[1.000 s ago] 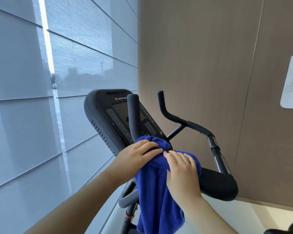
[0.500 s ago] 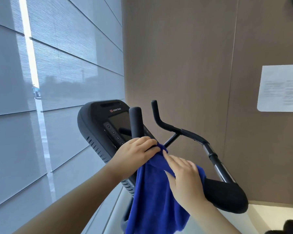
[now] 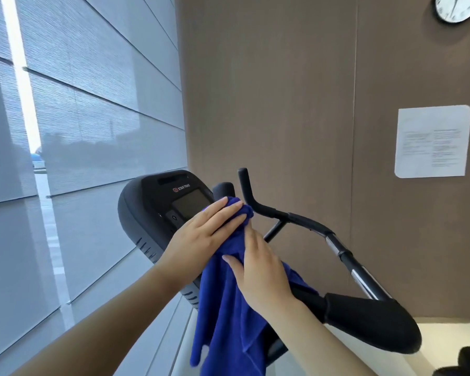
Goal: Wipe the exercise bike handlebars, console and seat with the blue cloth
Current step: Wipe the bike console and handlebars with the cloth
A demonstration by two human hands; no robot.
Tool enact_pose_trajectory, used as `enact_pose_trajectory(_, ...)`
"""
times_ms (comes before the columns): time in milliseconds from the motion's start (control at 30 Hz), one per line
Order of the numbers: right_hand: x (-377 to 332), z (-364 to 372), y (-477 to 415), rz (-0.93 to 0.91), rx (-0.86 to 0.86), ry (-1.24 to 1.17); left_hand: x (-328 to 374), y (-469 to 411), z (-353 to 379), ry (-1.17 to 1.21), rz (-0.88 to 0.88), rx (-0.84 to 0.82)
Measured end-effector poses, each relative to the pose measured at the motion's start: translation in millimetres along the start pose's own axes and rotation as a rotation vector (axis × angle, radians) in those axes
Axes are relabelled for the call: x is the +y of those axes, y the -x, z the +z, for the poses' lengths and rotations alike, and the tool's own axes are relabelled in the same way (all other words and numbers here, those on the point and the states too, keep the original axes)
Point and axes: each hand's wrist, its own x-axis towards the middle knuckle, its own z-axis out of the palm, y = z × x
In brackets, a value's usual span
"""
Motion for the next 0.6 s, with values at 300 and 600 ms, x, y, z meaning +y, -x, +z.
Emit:
enact_pose_trajectory(300, 11, -37, -15, -0.068, 0.166, -0.169, -10, -21, -29, 0.010, -0.049, -0.012)
enact_pose_trajectory(600, -5, -19, -24, -0.066, -0.058, -0.266, 9, -17, -22, -0.064, -0.184, 0.013)
